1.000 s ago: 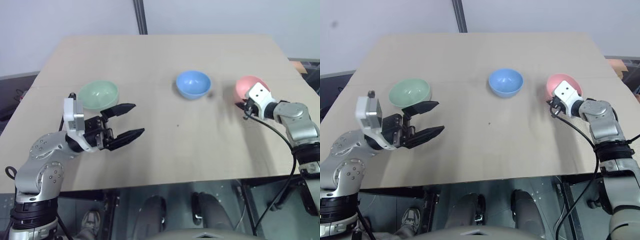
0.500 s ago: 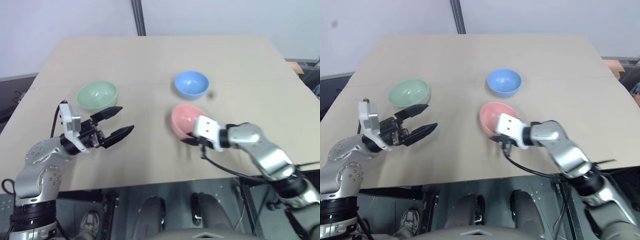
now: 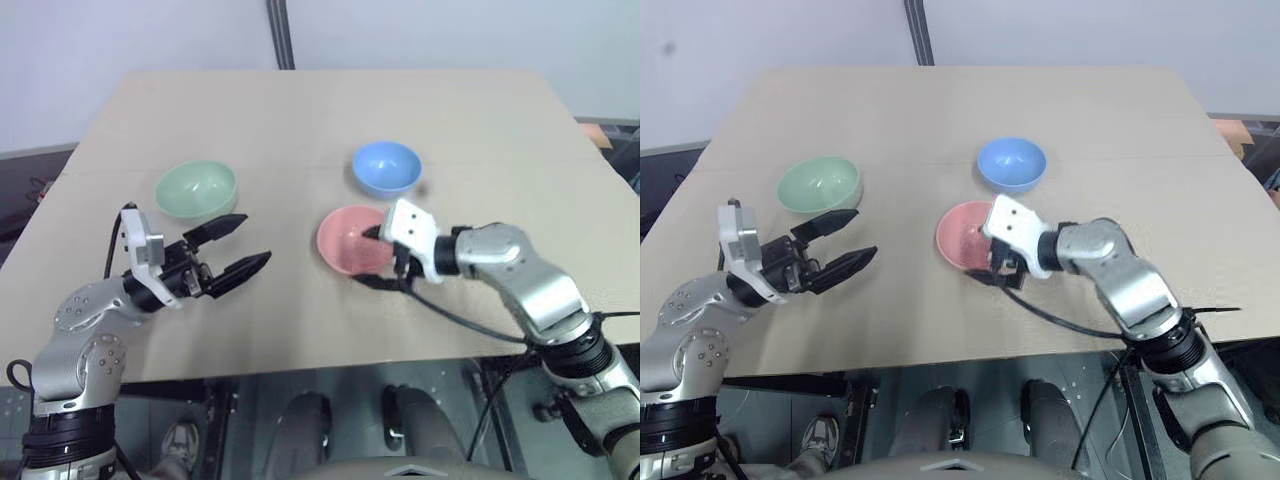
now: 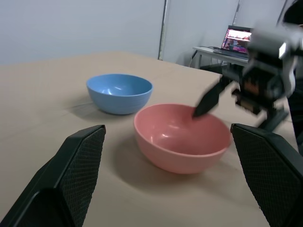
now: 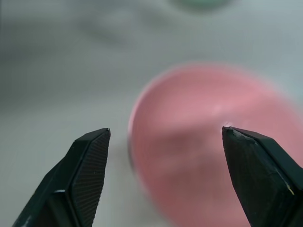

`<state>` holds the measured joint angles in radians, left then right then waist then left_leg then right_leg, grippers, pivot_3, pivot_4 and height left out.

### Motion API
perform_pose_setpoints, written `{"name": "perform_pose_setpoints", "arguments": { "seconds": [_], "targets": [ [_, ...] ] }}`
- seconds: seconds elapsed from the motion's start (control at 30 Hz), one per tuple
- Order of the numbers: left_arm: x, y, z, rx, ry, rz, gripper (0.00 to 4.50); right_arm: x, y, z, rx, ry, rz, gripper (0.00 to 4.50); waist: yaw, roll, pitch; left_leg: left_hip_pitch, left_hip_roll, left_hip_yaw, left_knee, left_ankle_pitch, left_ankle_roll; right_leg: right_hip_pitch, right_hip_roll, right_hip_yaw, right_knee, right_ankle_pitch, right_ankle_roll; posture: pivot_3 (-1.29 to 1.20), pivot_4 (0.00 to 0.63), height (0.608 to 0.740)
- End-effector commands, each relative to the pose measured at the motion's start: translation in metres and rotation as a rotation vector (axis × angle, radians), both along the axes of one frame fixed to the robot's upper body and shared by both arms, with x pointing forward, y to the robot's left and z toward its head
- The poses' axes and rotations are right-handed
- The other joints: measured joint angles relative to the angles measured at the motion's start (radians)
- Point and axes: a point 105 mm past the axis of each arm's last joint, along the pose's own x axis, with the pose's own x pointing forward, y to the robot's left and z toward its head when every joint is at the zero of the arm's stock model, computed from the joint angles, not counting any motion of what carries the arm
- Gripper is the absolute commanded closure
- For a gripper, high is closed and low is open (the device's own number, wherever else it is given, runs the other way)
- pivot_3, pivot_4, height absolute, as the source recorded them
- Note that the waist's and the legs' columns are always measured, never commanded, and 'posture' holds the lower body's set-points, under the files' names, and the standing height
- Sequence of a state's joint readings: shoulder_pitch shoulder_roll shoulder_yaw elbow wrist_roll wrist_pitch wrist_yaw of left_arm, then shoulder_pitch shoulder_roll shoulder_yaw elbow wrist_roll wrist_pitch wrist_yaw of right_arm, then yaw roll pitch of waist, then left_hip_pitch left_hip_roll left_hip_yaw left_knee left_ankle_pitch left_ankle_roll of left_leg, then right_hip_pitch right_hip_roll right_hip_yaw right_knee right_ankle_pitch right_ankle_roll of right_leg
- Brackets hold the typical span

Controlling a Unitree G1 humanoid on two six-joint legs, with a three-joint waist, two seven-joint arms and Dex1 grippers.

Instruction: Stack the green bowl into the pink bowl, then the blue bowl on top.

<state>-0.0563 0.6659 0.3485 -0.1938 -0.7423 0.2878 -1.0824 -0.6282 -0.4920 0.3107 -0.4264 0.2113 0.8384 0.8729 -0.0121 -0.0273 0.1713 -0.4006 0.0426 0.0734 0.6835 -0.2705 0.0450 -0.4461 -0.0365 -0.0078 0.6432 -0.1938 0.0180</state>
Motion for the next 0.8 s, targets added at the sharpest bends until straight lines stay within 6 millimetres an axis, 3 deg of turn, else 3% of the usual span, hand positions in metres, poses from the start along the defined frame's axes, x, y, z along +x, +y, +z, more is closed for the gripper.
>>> {"name": "perform_pose_setpoints", "arguments": {
  "seconds": [0.03, 0.13, 0.2, 0.27, 0.33, 0.43, 0.47, 0.6, 0.8],
  "targets": [
    [0.005, 0.005, 0.011, 0.001, -0.074, 0.093, 0.0, 0.022, -0.01, 0.037, 0.084, -0.104, -0.075, 0.46, 0.0, 0.0, 0.0, 0.001, 0.0, 0.0, 0.0, 0.0, 0.0, 0.001, 0.0, 0.0, 0.0, 0.0, 0.0, 0.0, 0.15, 0.74],
    [0.025, 0.021, 0.013, 0.032, -0.098, 0.319, 0.0, 0.042, -0.017, 0.042, 0.081, -0.164, -0.135, 0.46, 0.003, 0.0, 0.0, 0.001, -0.001, 0.0, 0.0, 0.0, 0.0, 0.001, 0.0, 0.0, 0.001, 0.0, 0.0, 0.0, 0.15, 0.74],
    [0.041, 0.038, 0.012, 0.135, -0.097, 0.565, 0.0, 0.038, -0.012, 0.051, 0.14, -0.19, -0.085, 0.46, 0.003, 0.0, 0.0, 0.0, -0.002, -0.001, 0.0, 0.0, 0.0, 0.001, 0.0, 0.0, 0.001, 0.0, 0.0, 0.0, 0.15, 0.74],
    [0.05, 0.048, 0.012, 0.264, -0.092, 0.702, 0.0, 0.026, -0.005, 0.063, 0.216, -0.225, -0.001, 0.46, 0.002, 0.0, 0.0, -0.001, -0.003, -0.001, 0.0, 0.0, 0.0, 0.0, 0.001, 0.0, 0.001, 0.003, 0.004, 0.0, 0.15, 0.74],
    [0.053, 0.049, 0.015, 0.302, -0.081, 0.73, 0.0, 0.02, -0.003, 0.067, 0.256, -0.235, 0.036, 0.46, 0.0, 0.0, 0.0, -0.001, -0.002, 0.0, -0.001, 0.0, 0.0, 0.0, 0.001, 0.0, 0.0, 0.003, 0.004, 0.0, 0.15, 0.74],
    [0.068, 0.041, 0.018, 0.561, -0.084, 0.686, 0.0, 0.009, 0.004, 0.073, 0.347, -0.201, 0.094, 0.46, 0.003, 0.0, 0.0, -0.001, -0.002, -0.001, -0.002, 0.0, 0.0, 0.0, 0.001, -0.001, -0.001, 0.003, 0.004, 0.0, 0.15, 0.74],
    [0.071, 0.042, 0.018, 0.591, -0.063, 0.691, 0.0, 0.008, 0.005, 0.076, 0.379, -0.197, 0.096, 0.21, 0.003, -0.001, 0.0, -0.001, -0.002, -0.001, -0.002, 0.0, 0.0, 0.0, 0.0, -0.001, 0.0, 0.003, 0.004, 0.0, 0.15, 0.74],
    [0.077, 0.033, 0.018, 0.666, -0.058, 0.628, 0.0, 0.002, 0.008, 0.077, 0.431, -0.177, 0.098, 0.21, 0.0, 0.0, 0.0, -0.001, -0.002, 0.0, -0.002, 0.0, 0.0, 0.0, 0.0, 0.0, 0.0, 0.003, 0.004, 0.0, 0.15, 0.74],
    [0.089, 0.04, 0.005, 0.858, 0.004, 0.64, 0.0, -0.005, 0.009, 0.077, 0.467, -0.163, 0.073, 0.21, 0.0, 0.0, 0.0, -0.001, -0.002, 0.0, -0.002, 0.0, 0.0, -0.001, 0.001, 0.0, 0.001, 0.002, 0.004, 0.0, 0.15, 0.74]
  ]
}}
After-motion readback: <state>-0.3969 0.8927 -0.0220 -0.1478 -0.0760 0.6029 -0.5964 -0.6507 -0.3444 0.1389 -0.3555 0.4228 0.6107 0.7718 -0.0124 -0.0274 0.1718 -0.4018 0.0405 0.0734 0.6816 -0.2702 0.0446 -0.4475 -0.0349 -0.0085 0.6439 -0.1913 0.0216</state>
